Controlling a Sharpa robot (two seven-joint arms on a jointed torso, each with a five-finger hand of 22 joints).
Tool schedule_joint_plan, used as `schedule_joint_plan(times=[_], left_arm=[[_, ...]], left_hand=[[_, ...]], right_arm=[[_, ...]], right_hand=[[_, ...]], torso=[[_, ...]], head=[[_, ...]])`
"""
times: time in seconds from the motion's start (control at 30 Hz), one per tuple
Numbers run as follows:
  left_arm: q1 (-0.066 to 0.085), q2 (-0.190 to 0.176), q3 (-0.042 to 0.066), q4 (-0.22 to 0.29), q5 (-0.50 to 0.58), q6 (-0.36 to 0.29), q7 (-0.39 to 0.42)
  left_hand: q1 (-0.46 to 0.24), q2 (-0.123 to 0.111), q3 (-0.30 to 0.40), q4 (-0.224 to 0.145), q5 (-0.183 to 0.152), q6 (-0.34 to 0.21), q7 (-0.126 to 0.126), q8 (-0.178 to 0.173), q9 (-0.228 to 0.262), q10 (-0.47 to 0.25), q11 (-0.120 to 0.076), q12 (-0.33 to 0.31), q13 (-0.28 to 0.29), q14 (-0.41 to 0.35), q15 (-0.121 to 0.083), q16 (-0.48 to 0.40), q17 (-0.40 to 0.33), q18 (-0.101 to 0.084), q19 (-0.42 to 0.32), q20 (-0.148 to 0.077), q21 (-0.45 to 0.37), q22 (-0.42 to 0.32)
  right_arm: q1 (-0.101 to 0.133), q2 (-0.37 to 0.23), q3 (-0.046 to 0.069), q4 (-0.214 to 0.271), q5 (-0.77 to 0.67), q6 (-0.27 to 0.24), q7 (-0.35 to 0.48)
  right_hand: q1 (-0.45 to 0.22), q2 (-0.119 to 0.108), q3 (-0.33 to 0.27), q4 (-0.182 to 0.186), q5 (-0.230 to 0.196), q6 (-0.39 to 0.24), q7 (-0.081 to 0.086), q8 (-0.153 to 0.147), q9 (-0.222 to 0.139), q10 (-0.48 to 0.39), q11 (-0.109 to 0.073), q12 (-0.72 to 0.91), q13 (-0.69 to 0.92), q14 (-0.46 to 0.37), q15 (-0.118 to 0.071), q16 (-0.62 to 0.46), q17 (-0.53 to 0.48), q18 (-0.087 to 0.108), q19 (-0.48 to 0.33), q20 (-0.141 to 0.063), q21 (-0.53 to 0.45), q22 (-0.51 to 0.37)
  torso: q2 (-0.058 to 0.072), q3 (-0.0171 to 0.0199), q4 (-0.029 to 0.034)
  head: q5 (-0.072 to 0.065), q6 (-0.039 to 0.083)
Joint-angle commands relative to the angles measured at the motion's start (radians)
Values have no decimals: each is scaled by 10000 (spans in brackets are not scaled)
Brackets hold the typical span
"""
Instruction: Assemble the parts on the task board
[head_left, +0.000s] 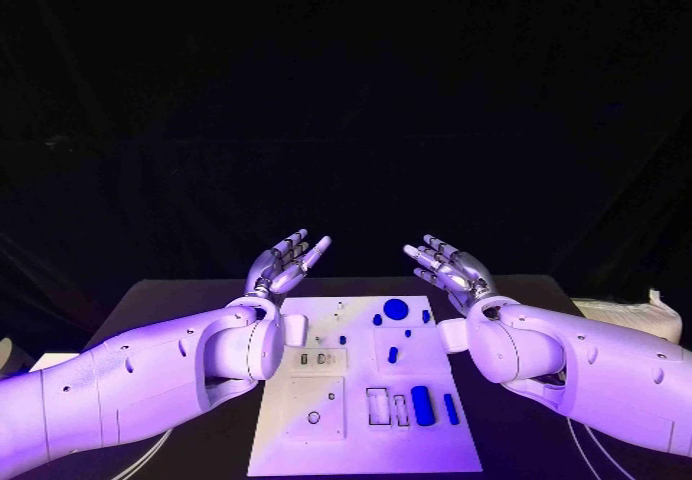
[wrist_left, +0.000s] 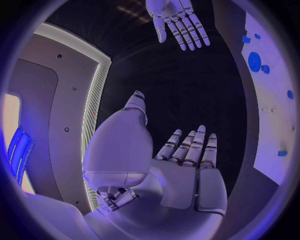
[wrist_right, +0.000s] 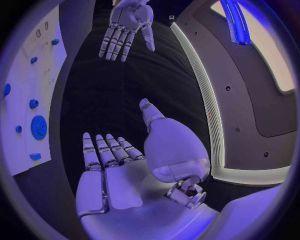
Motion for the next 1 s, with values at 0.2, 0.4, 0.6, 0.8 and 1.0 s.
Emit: schedule_joint_plan(times=[0.2,0.4,0.6,0.8,1.0], left_arm=[[16,20,1,-8,268,648,397],[19,-433,6,-14,402,987,799],[19,-649,4,124,465,1674,832],[31,-1068,9,621,480,2029,880],[61,-1586,18,1277,484,2374,655]], left_hand=[[879,499,612,84,55,1260,1463,238,119,1609,155,256,132,2483,65,598,300,129,1478,138,513,271],[1231,975,808,-83,3,3371,1327,549,257,4774,-185,709,309,4688,-501,1407,529,692,5186,94,1900,885],[1461,1305,694,-395,-18,5346,1110,762,340,5932,-449,869,313,5725,-787,1402,460,836,6266,-52,2130,846],[2226,1299,709,-1222,-182,6006,917,833,333,6680,-671,934,344,6506,-1037,1408,514,849,6987,-284,2201,761],[2341,1369,660,-1520,-209,6402,776,861,324,7265,-855,944,369,7151,-1251,1457,708,847,7520,-490,2268,709]], right_arm=[[150,24,-36,-179,-1073,2656,-1138],[300,-159,-17,-424,-3264,1365,-682],[369,-169,6,-635,-4317,1032,-614],[472,-227,54,-841,-5707,1020,-785],[693,-322,94,-945,-7677,1177,-1176]], right_hand=[[1007,34,-118,-337,389,1721,1459,293,192,1906,280,286,168,1721,285,263,162,232,1679,140,589,287],[1625,40,37,-753,475,4828,1172,813,449,5816,53,882,391,5563,41,867,389,688,3585,127,1229,505],[1877,-44,235,-1084,361,7101,843,1027,493,7489,-410,1028,380,7759,-477,1232,453,1095,5492,14,1937,666],[1916,-114,607,-1391,220,7731,667,847,440,8337,-668,809,361,8891,-817,1235,466,1097,6595,-341,2274,647],[1979,-232,1052,-1778,161,8108,566,710,455,8854,-806,587,371,9632,-1047,1192,517,1095,7181,-604,2430,610]], torso=[[1,-3,-3],[50,-28,13],[123,-61,22],[346,-116,96],[699,-112,162]], head=[[1,-1],[-171,-149],[-267,-173],[-344,-91],[-399,1]])
